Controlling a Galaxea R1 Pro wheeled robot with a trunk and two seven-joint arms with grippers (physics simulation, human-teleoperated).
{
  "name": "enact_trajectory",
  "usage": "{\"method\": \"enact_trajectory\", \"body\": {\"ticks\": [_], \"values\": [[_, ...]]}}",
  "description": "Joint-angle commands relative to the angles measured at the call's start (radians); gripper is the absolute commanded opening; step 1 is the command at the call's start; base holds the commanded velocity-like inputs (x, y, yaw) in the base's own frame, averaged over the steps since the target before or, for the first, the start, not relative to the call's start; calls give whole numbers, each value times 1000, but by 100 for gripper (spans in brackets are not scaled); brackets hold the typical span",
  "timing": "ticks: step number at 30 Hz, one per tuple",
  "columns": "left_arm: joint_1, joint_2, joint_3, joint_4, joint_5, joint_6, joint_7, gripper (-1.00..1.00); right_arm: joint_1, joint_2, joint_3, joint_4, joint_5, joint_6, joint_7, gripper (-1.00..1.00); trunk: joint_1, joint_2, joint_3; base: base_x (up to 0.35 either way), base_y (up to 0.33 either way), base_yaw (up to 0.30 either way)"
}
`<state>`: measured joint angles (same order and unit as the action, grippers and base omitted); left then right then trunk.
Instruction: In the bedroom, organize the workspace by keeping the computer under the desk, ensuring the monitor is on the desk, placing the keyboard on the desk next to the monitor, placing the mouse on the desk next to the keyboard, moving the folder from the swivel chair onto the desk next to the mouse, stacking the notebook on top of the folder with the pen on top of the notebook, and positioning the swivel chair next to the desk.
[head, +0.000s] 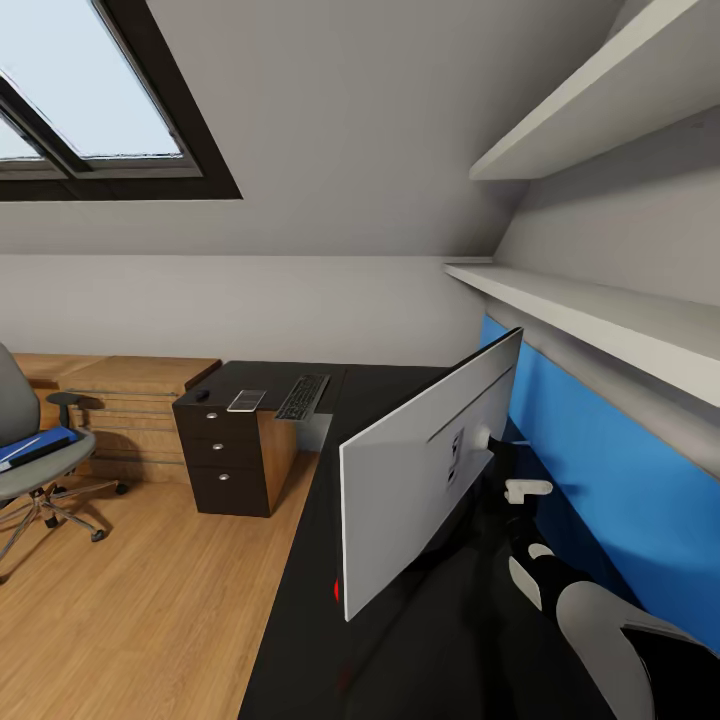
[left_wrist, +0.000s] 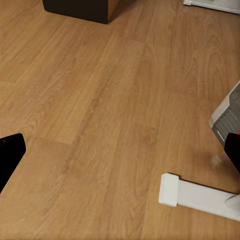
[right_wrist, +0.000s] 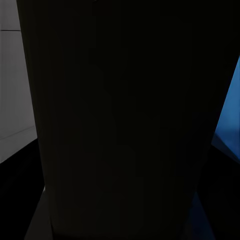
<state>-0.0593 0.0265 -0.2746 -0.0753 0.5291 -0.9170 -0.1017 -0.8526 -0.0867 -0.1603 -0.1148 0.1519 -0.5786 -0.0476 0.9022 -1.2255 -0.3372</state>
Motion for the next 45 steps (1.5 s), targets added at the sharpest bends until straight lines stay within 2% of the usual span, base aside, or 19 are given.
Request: {"method": "enact_trajectory", "body": {"ticks": [1,15,45], "values": [[0,0,-2,0,11,-2,-10,100,0,-1,18,17,-17,5,-8,-100,0,-1,-1,0,0,0],[0,0,-2,0,11,-2,-10,100,0,0,18,17,-17,3,-8,-100,0,-1,-1,154,-60,0],[0,1,-2,0,11,-2,-10,100,0,1,18,18,-18,3,-8,-100,0,-1,-1,6,-2,0]]}}
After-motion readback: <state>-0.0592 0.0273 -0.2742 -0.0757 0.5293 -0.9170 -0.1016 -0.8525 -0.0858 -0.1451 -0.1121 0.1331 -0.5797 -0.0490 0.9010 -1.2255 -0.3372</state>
